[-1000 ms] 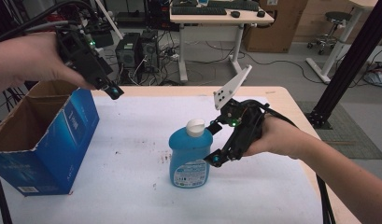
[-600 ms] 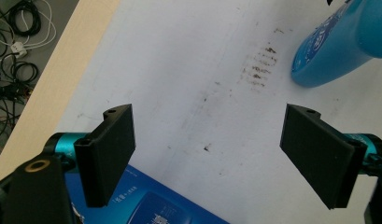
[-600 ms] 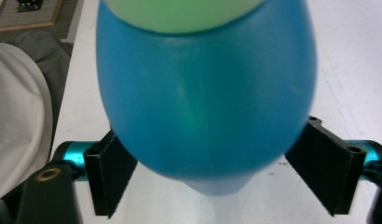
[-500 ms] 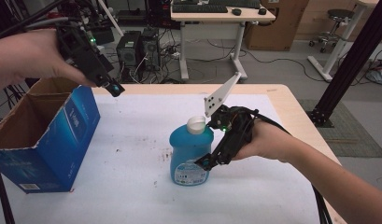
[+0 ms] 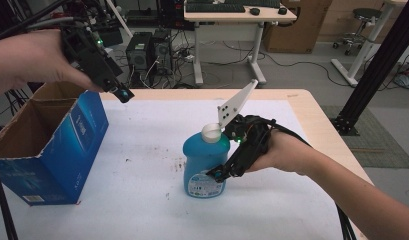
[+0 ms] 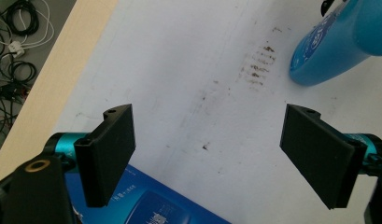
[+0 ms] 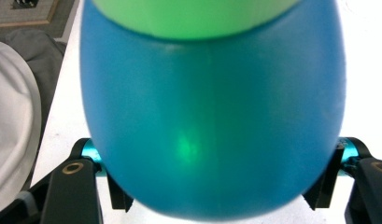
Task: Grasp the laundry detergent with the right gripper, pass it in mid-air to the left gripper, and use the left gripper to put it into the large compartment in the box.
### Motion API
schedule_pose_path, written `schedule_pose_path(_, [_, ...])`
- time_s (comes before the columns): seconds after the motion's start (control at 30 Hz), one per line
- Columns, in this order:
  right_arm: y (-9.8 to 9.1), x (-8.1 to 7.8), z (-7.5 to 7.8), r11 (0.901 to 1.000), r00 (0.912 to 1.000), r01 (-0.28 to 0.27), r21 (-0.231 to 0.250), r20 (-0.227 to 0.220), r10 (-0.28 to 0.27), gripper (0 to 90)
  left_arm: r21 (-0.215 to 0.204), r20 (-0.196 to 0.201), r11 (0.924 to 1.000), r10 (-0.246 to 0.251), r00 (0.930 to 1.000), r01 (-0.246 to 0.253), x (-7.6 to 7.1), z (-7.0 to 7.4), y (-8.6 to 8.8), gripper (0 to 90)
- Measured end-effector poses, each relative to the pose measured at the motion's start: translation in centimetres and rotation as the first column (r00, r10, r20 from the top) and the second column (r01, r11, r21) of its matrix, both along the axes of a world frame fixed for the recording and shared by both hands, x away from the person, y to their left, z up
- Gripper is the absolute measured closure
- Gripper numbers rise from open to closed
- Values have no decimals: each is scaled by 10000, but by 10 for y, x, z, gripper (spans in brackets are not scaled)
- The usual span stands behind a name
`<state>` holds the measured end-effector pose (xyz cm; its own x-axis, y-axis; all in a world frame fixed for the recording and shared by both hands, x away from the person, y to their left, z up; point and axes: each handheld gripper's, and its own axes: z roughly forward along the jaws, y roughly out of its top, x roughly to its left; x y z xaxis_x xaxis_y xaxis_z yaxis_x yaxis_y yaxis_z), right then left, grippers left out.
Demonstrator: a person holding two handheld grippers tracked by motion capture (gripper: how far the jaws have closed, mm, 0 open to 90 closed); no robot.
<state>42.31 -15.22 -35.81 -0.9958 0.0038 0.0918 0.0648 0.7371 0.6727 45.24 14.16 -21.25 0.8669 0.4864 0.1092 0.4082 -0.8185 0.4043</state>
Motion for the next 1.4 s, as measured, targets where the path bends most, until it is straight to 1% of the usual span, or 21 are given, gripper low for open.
schedule_pose_path(0.03, [0,0,0,10000,10000,-23,20,75,23,315,-13,13,10000,12,10000,-12,0,0,0,183])
schedule_pose_path(0.1, [0,0,0,10000,10000,60,24,46,-60,321,-17,10,10000,8,10000,-8,0,0,0,183])
schedule_pose_path(0.17, [0,1,0,10000,9999,76,52,138,-77,322,5,-13,10000,-18,10000,18,0,0,0,183])
schedule_pose_path(0.27, [0,1,0,9999,9999,103,40,106,-103,331,24,-17,10000,-16,10000,16,0,0,0,183])
schedule_pose_path(0.33, [1,1,0,10000,9999,-7,95,160,6,347,-4,-13,10000,-46,10000,46,-1,0,-1,183])
schedule_pose_path(0.43, [0,0,0,10000,10000,-18,94,93,17,372,22,-18,10000,-57,10000,57,-1,0,-1,183])
schedule_pose_path(0.5, [0,0,0,9998,9998,-95,147,155,92,376,8,-10,10000,-40,10000,40,-1,0,-1,183])
schedule_pose_path(0.6, [0,0,0,9999,9999,-63,107,85,62,381,4,5,10000,-49,10000,49,-1,0,0,183])
schedule_pose_path(0.73, [0,0,-1,9996,9998,-181,206,120,179,400,40,-13,10000,-43,10000,43,-1,0,0,183])
schedule_pose_path(0.93, [-1,-1,-1,9993,9998,-168,321,147,163,414,29,-23,10000,-48,10000,48,-1,0,0,183])
schedule_pose_path(1.07, [-1,-1,0,9993,9997,-176,335,197,170,422,41,-45,10000,-53,10000,53,-1,-1,0,183])
schedule_pose_path(1.13, [-2,-1,0,9990,9995,-136,415,301,123,435,23,-35,10000,-64,10000,64,-2,-1,0,183])
schedule_pose_path(1.3, [-2,-2,1,9990,9989,-148,411,451,129,450,7,-45,9999,-120,9999,120,-3,0,0,183])
schedule_pose_path(1.4, [-1,-1,1,9991,9990,-123,414,446,105,455,-13,-62,9999,-160,9999,160,-3,0,0,183])
